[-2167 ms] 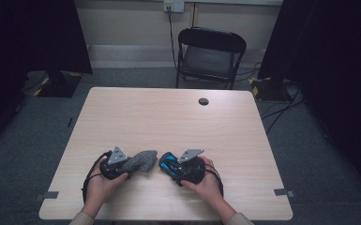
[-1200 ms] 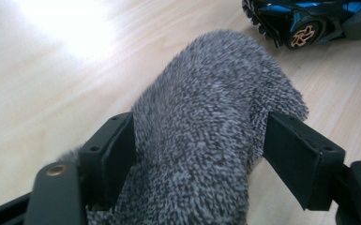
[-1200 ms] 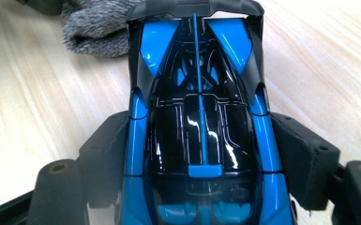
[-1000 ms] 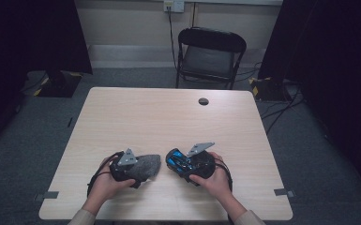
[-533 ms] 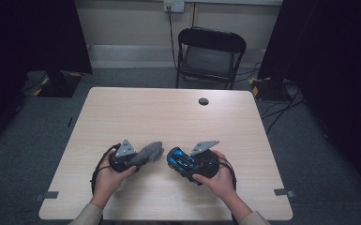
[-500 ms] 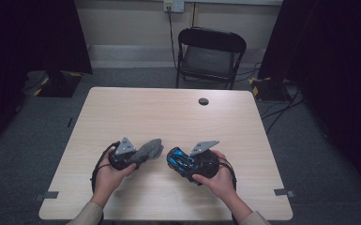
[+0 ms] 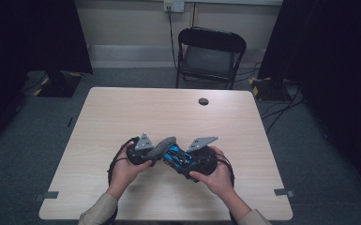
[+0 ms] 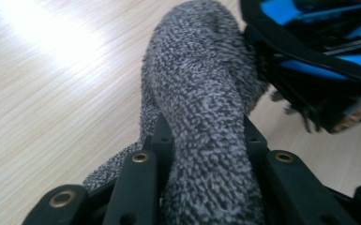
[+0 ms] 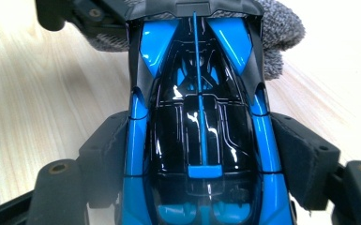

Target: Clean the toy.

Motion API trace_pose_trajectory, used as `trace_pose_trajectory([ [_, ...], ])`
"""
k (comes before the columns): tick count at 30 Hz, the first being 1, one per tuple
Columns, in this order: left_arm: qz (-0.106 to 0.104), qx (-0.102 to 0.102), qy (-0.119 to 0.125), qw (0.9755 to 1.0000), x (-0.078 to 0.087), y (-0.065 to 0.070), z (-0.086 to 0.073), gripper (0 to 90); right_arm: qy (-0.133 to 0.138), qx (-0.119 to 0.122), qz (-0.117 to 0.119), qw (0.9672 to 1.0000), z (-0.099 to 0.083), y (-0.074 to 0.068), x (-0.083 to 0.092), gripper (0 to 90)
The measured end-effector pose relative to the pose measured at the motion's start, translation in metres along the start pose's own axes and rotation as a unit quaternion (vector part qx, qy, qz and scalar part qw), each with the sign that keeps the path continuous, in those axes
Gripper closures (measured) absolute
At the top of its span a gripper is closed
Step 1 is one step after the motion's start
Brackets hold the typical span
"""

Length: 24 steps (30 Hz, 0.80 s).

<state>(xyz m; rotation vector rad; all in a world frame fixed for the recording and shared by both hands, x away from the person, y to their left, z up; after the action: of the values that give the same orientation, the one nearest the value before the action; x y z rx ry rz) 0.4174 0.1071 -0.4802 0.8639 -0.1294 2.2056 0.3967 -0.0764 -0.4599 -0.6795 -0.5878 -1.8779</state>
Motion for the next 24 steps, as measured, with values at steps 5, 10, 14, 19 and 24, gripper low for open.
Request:
trace_pose_trajectory([
  [5,-0.003,-0.006,0.011,0.9999,0.007,0.002,0.001,67.8,-0.005,-0.002,-0.006,1.0000,-0.002,0.004,0.001,26.2],
  [10,-0.006,-0.005,0.015,0.9998,0.014,0.002,-0.003,67.8,-0.011,-0.006,-0.009,0.9999,-0.003,0.006,0.001,26.2],
  [14,-0.010,-0.004,0.020,0.9998,0.019,0.003,-0.006,67.8,-0.010,-0.013,-0.010,0.9998,-0.003,0.009,0.001,26.2],
  [19,-0.012,-0.001,0.020,0.9997,0.024,0.002,-0.010,67.6,-0.012,-0.019,-0.012,0.9997,-0.004,0.011,0.001,26.3],
  [24,-0.020,-0.008,0.021,0.9995,0.028,0.003,-0.012,67.5,-0.016,-0.029,-0.018,0.9993,-0.009,0.017,0.001,26.2],
])
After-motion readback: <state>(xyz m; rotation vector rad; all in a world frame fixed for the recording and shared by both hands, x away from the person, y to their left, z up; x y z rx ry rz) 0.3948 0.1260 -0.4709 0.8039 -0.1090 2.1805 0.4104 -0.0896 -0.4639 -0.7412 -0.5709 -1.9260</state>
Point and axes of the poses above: each handheld gripper's, and its own axes: x roughly backward along the jaws, z roughly out of its top, y roughly to its right, the point moved 5 cm from there along -x, roughly forward along the jaws, and after that the axes turned 14 degrees about x, right-handed, at the moved point
